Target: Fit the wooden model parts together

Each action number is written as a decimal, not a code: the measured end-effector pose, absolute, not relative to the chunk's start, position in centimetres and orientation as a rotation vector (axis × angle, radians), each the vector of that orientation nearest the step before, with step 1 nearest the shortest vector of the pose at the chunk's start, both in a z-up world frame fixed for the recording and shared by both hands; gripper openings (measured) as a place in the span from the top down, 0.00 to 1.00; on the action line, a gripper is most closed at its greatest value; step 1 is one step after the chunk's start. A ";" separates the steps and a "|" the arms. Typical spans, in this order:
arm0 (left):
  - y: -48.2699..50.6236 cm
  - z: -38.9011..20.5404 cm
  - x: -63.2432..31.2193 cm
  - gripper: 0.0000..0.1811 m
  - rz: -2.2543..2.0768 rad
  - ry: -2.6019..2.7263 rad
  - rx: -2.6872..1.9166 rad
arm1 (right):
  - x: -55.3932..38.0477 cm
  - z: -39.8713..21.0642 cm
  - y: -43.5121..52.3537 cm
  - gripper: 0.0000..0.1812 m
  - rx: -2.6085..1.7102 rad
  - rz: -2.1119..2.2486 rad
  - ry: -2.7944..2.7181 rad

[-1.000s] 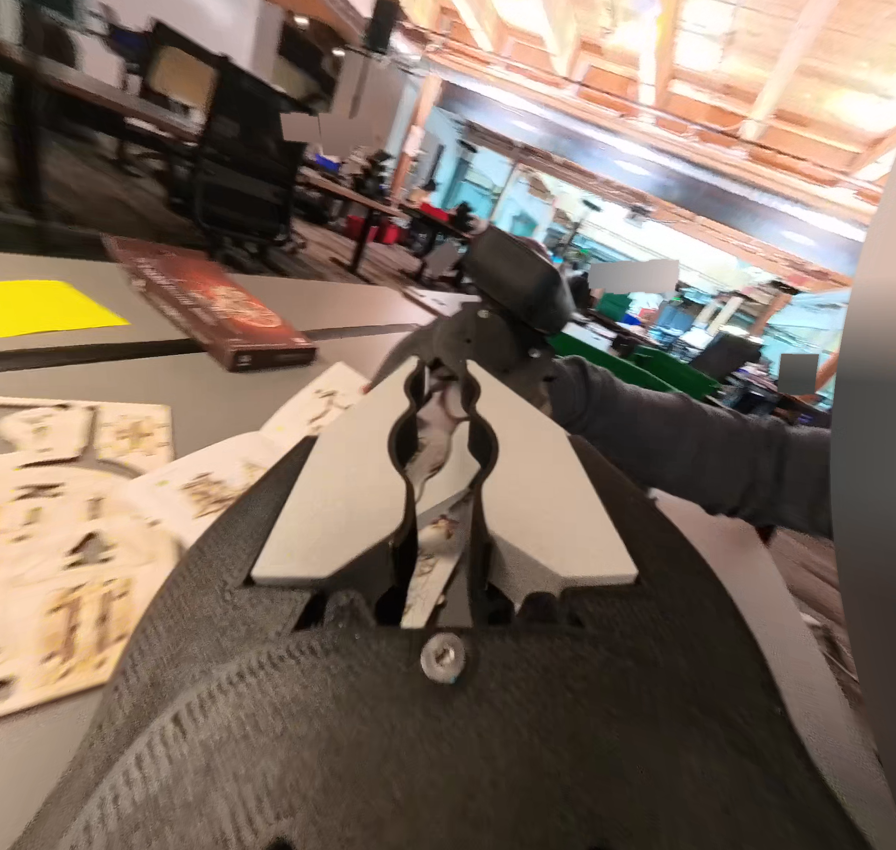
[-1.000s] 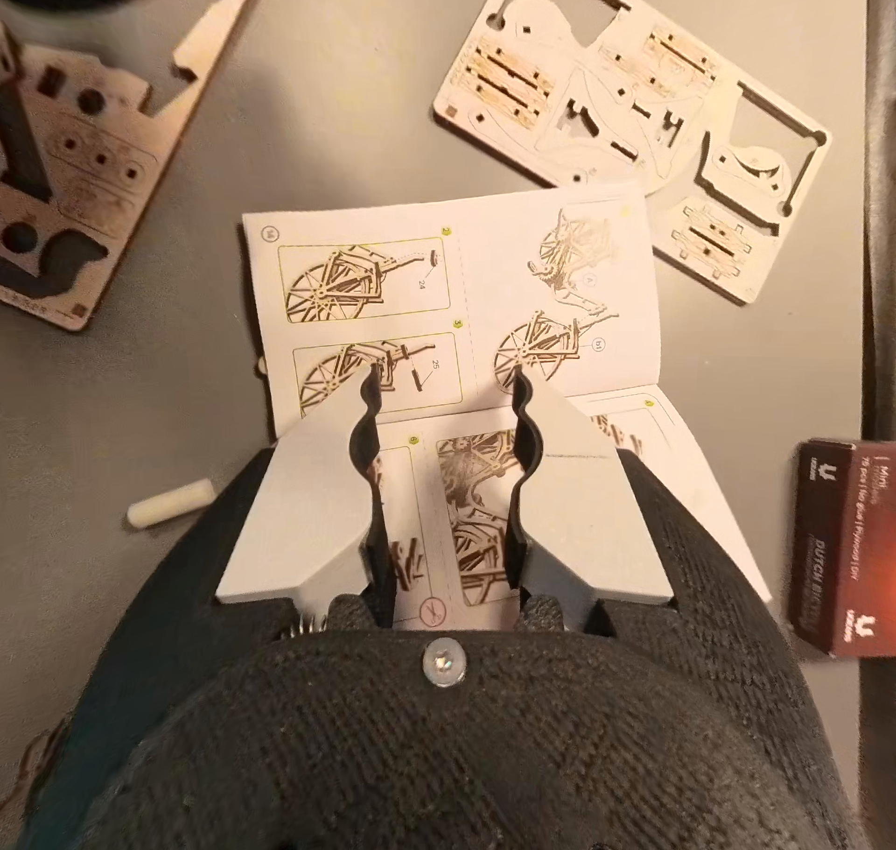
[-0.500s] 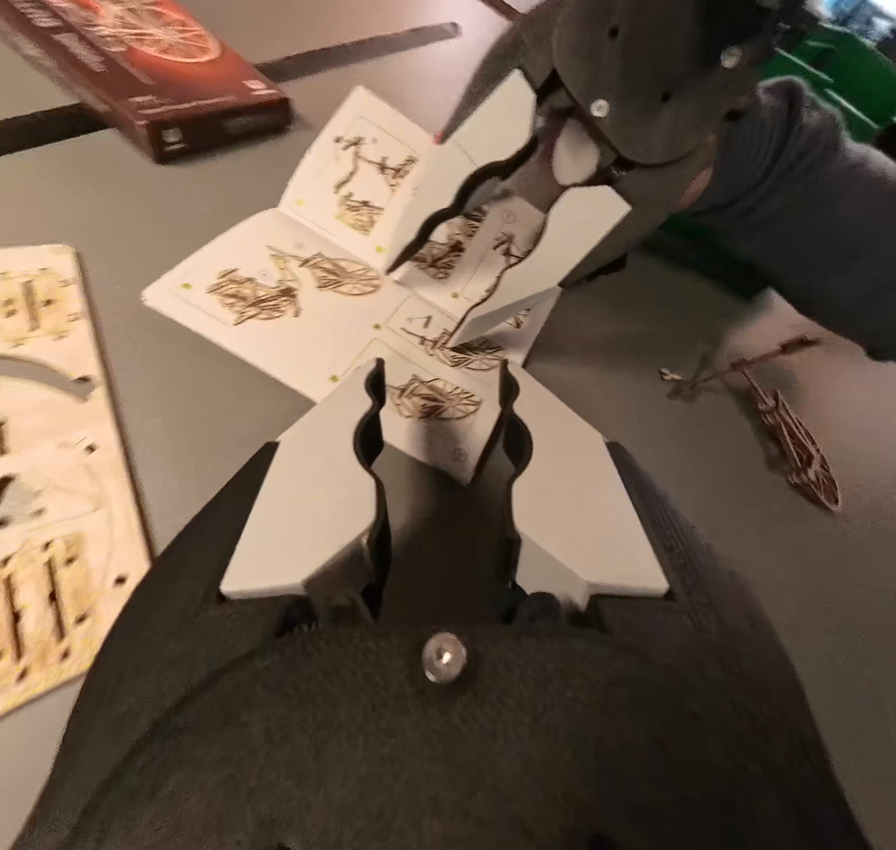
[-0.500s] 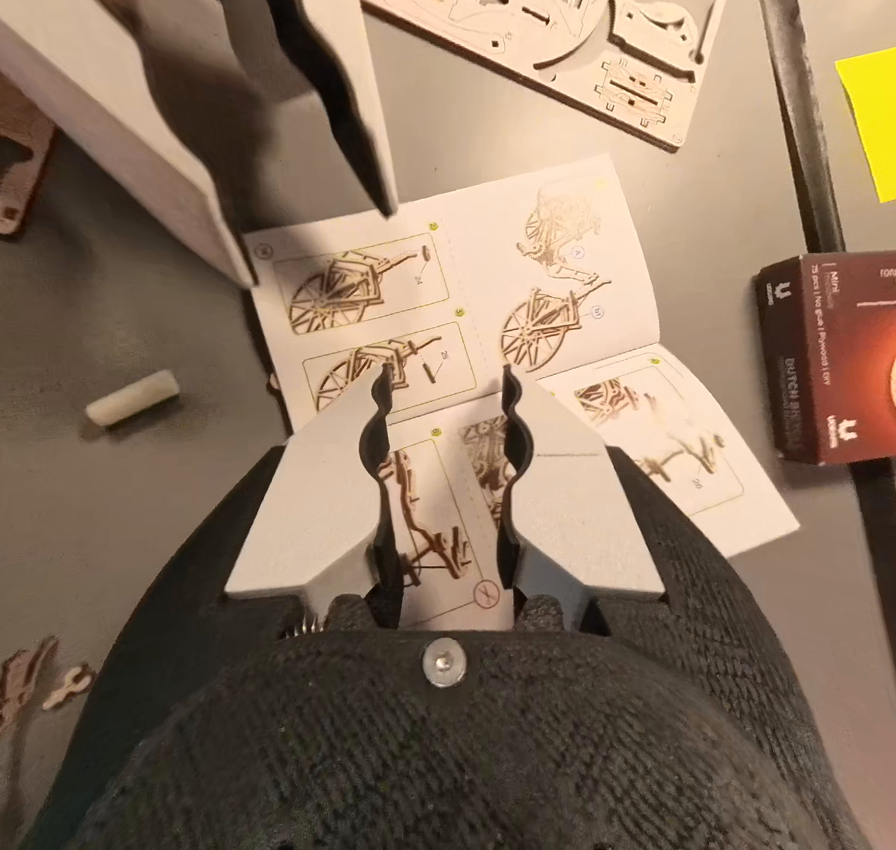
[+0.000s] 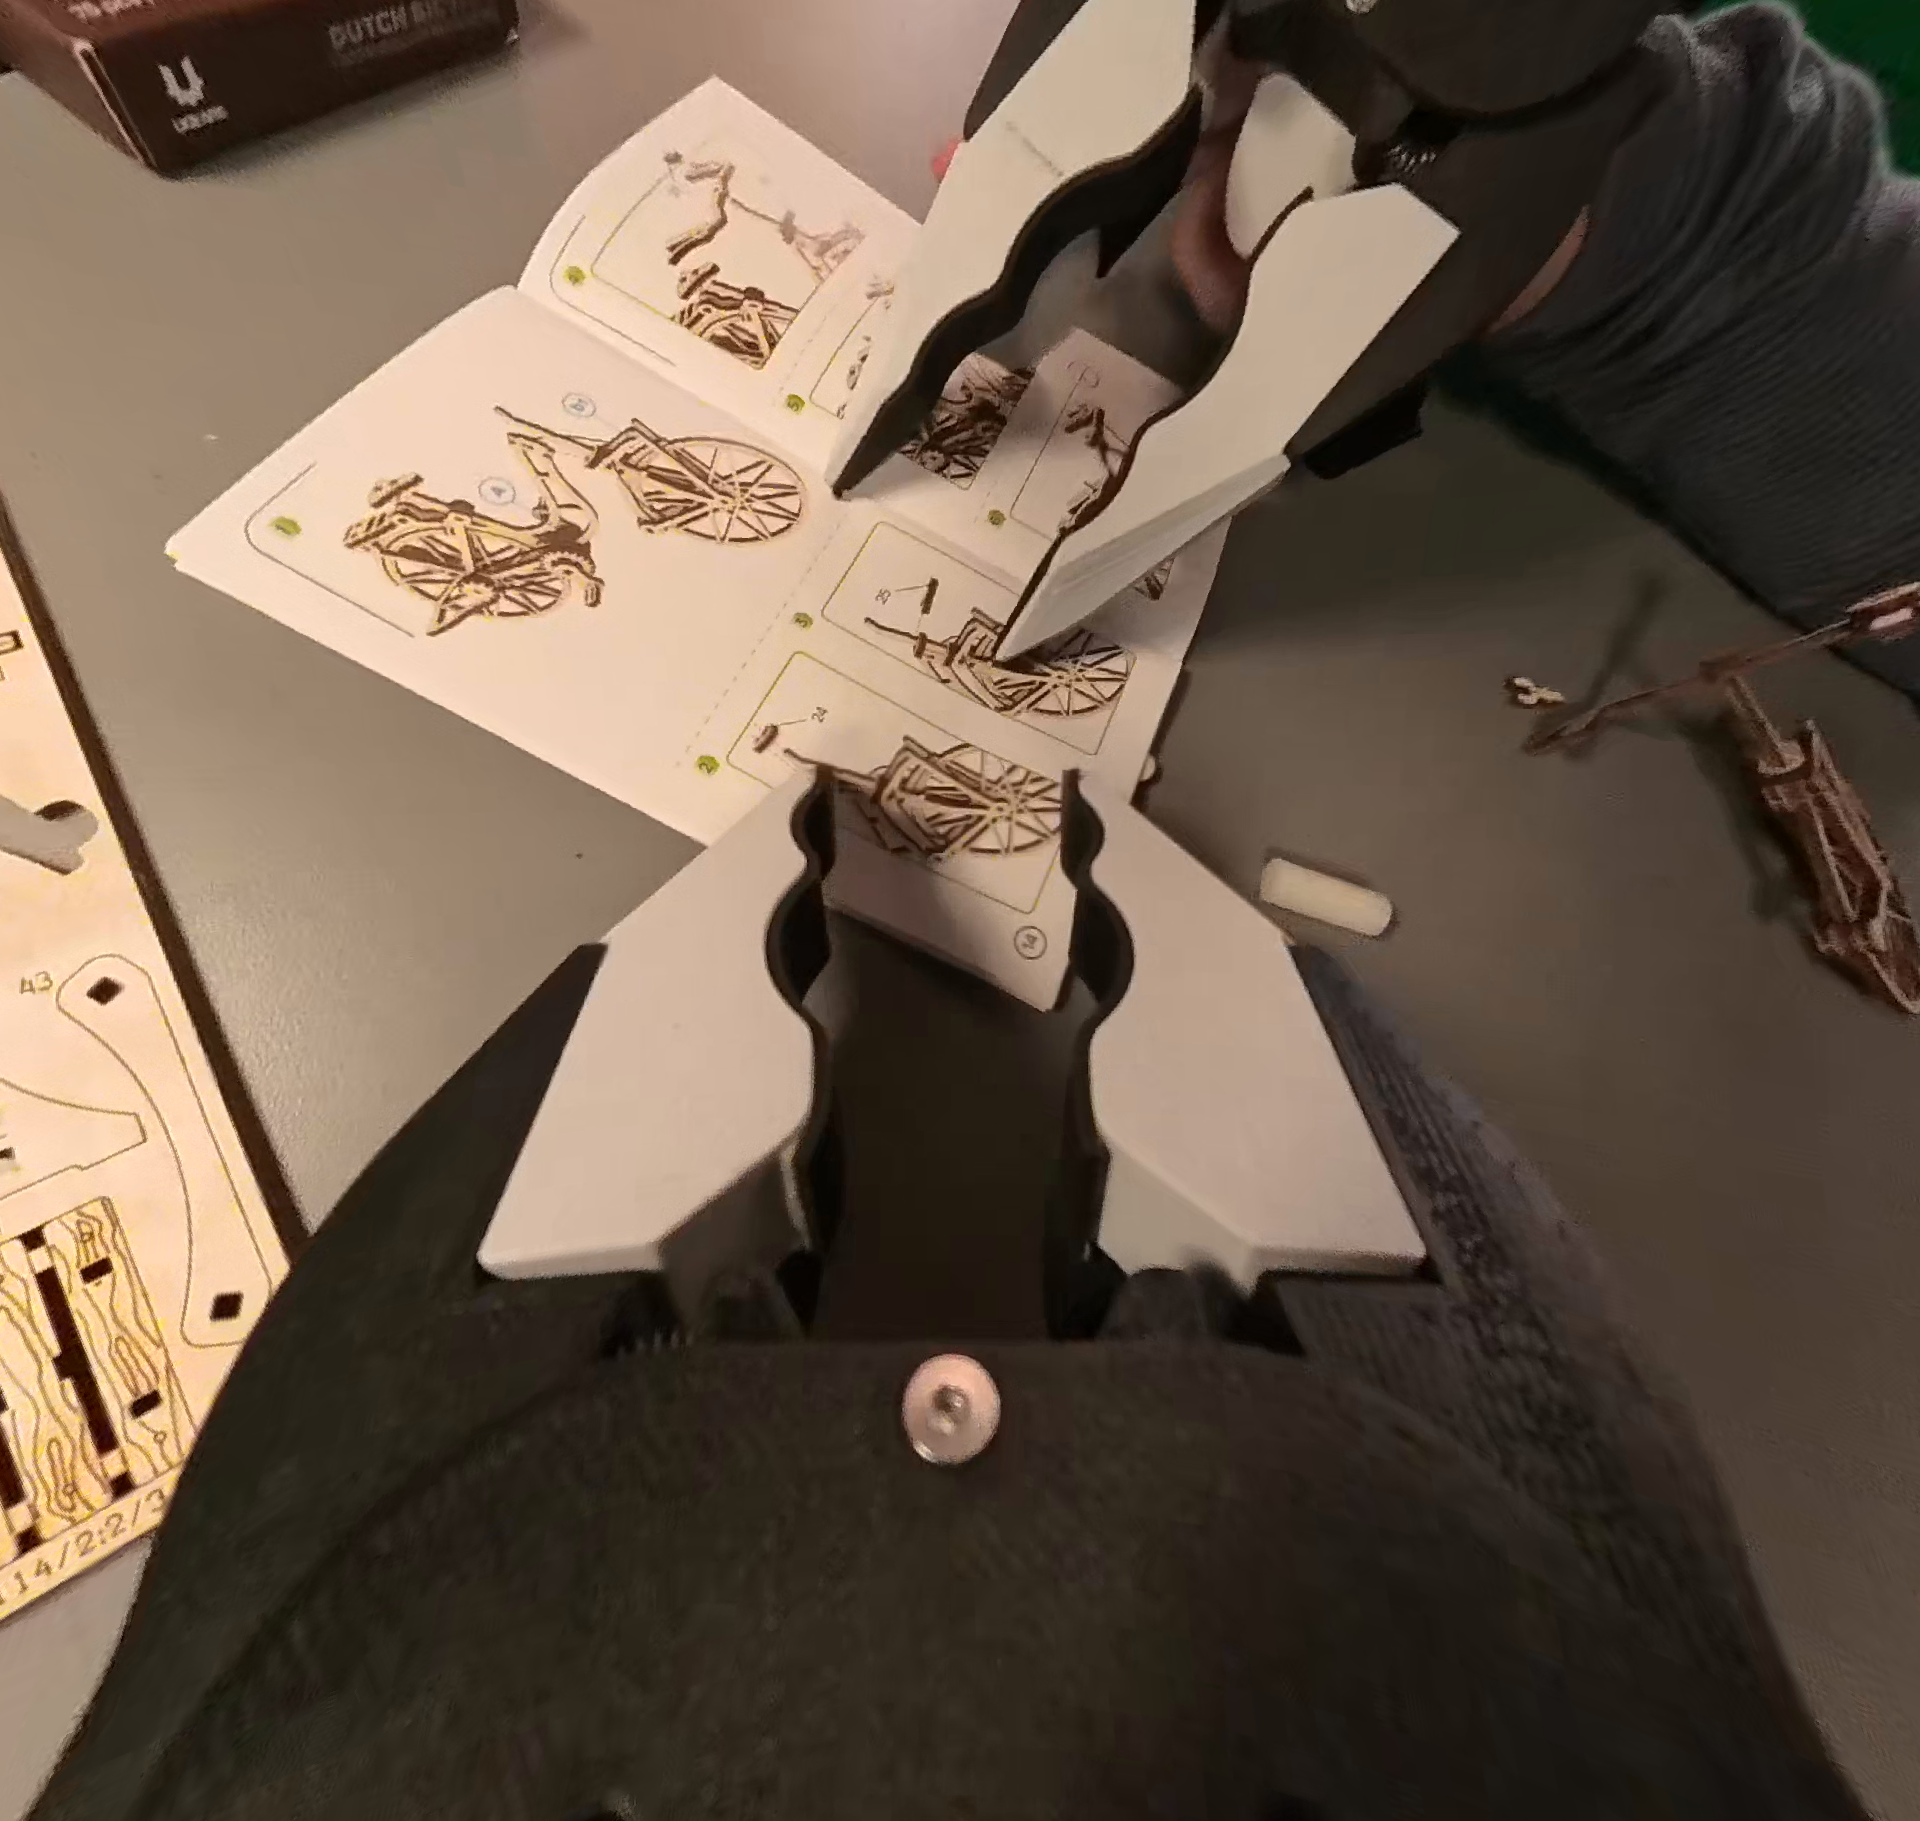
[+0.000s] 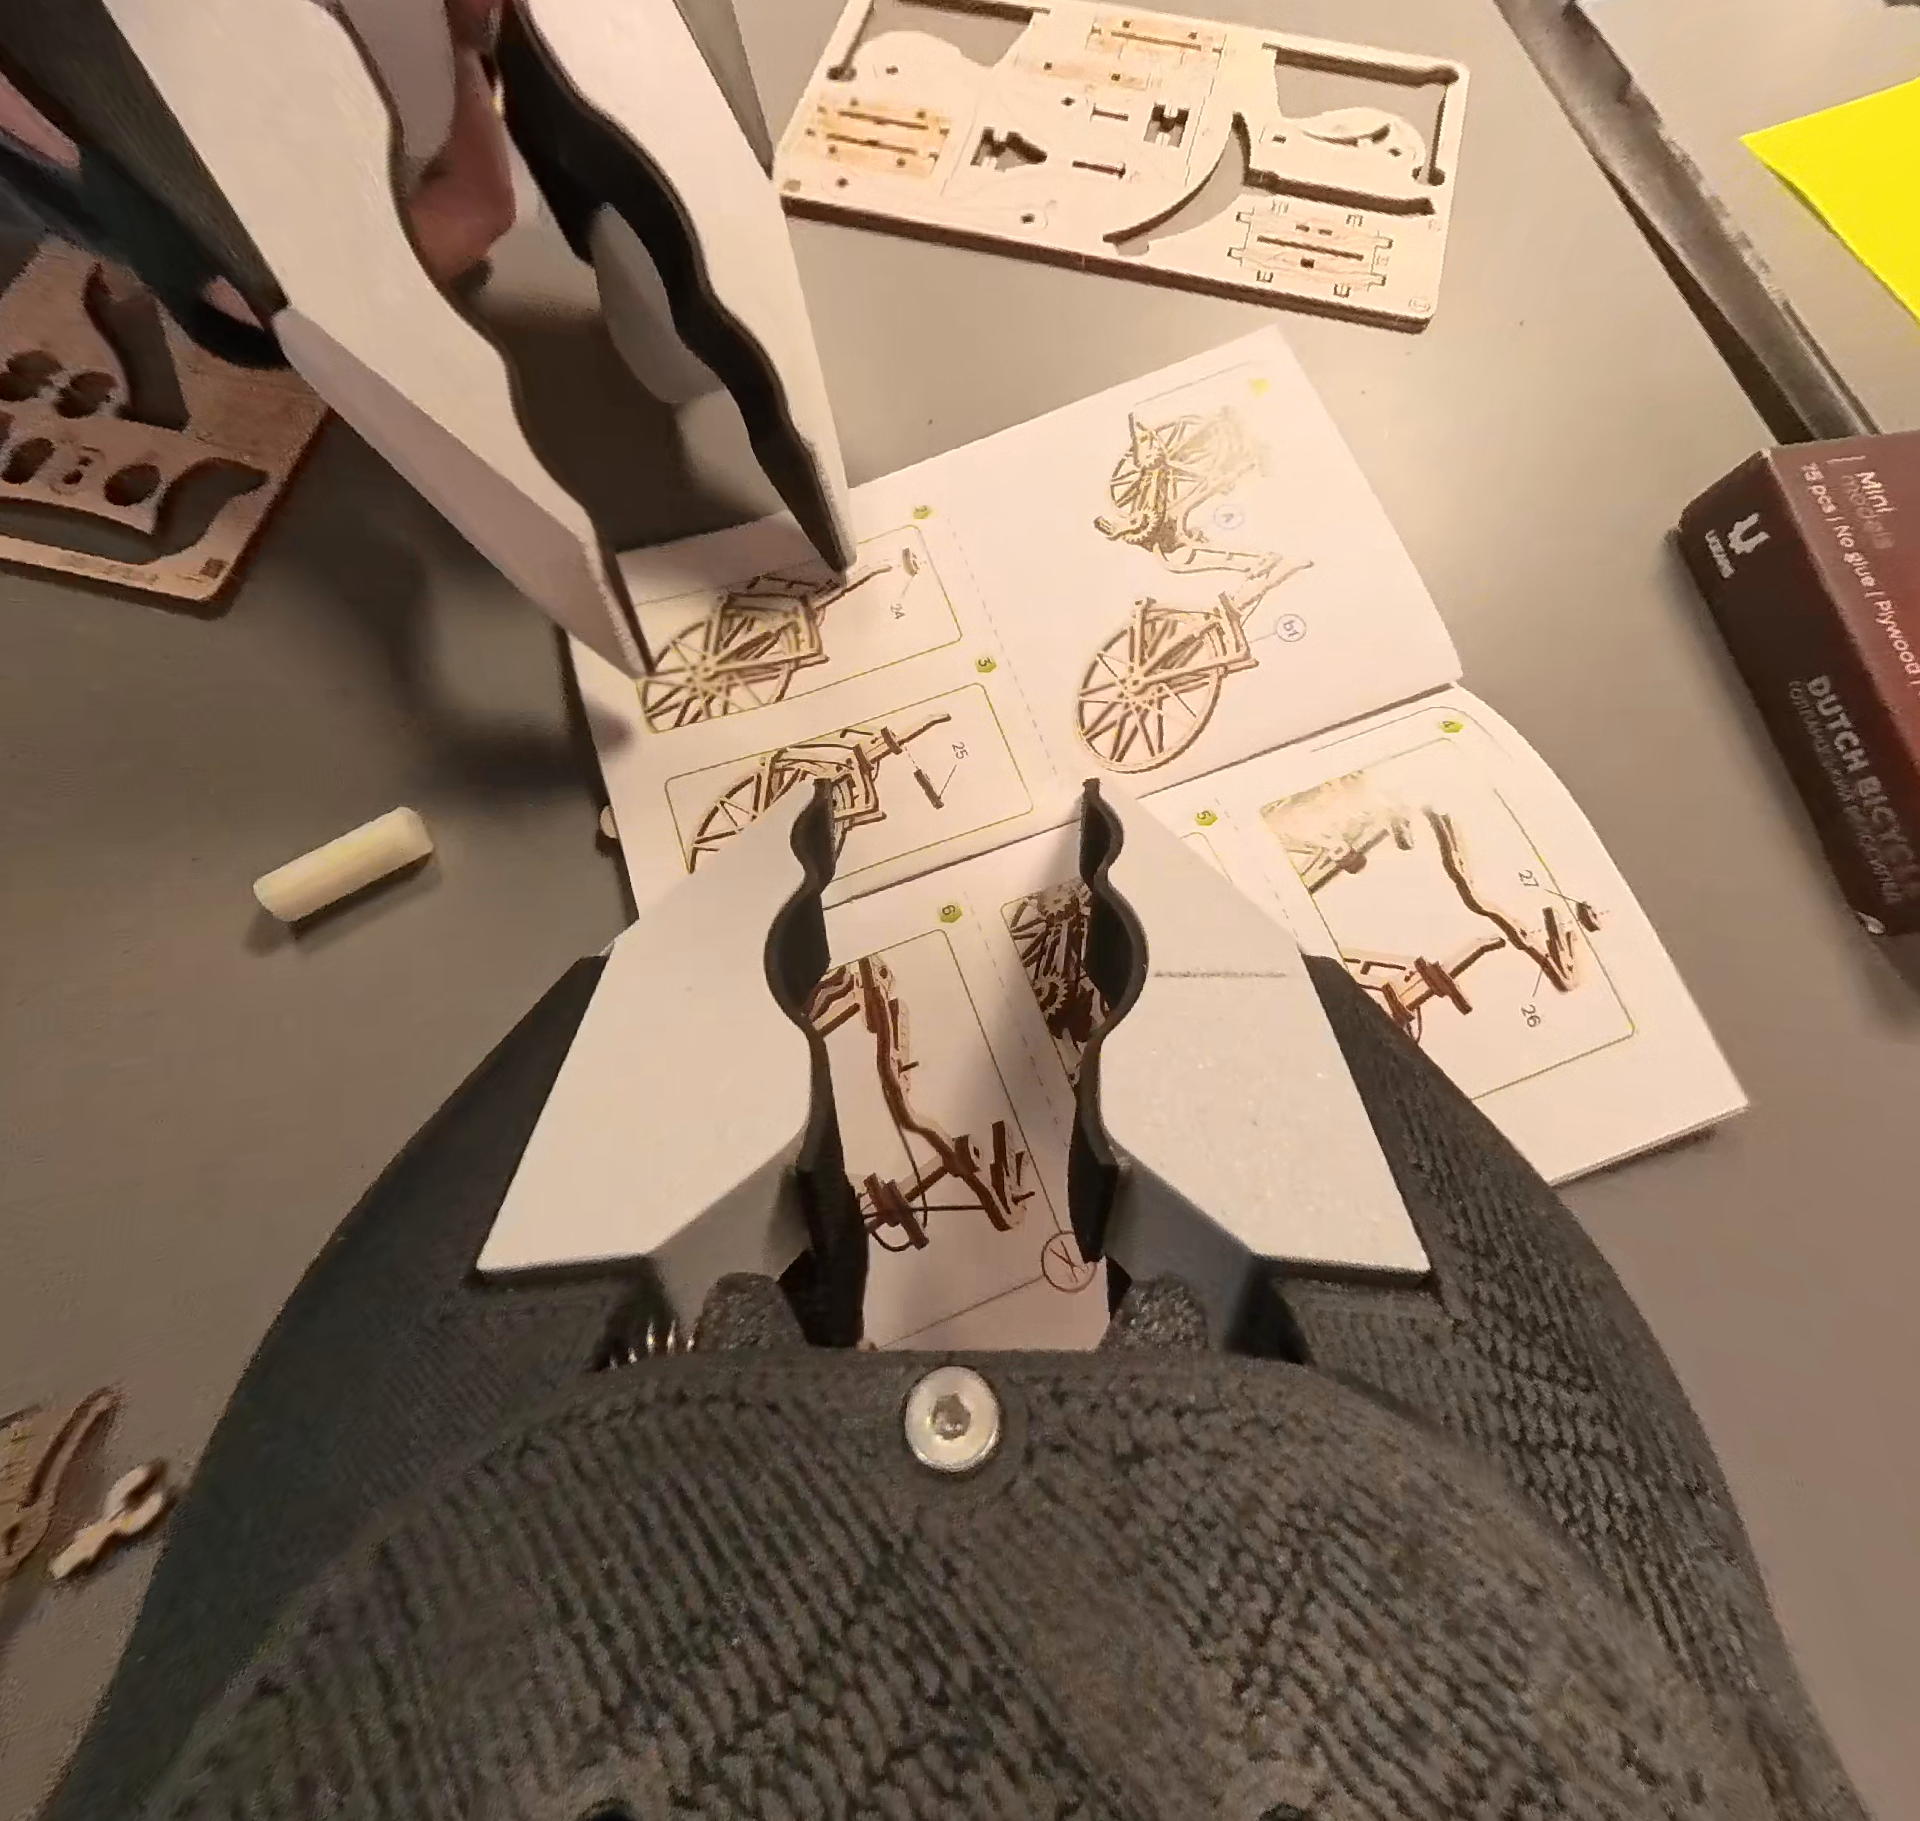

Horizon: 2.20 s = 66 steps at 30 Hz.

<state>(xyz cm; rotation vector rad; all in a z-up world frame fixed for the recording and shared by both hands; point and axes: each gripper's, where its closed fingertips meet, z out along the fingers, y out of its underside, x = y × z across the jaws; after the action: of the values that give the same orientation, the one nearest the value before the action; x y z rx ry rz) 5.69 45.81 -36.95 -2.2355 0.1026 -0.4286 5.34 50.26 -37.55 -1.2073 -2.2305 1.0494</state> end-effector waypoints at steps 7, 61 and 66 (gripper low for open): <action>45.7 -37.3 5.9 0.76 -0.344 0.165 -2.255 | 5.4 -37.5 50.3 0.74 -1.214 1.077 -2.231; 45.9 -35.6 3.1 0.93 -0.649 -0.224 -2.091 | 7.4 -33.5 48.3 0.74 -0.727 1.187 -2.078; 45.9 -35.2 3.2 0.91 -0.657 -0.207 -2.066 | 8.4 -30.3 49.3 0.73 -0.615 1.100 -1.794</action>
<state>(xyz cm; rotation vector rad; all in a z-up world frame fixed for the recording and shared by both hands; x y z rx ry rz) 3.20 45.86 -35.24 -2.0661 -0.2066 -0.6573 8.37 49.35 -30.28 -0.6148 -1.7937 1.0996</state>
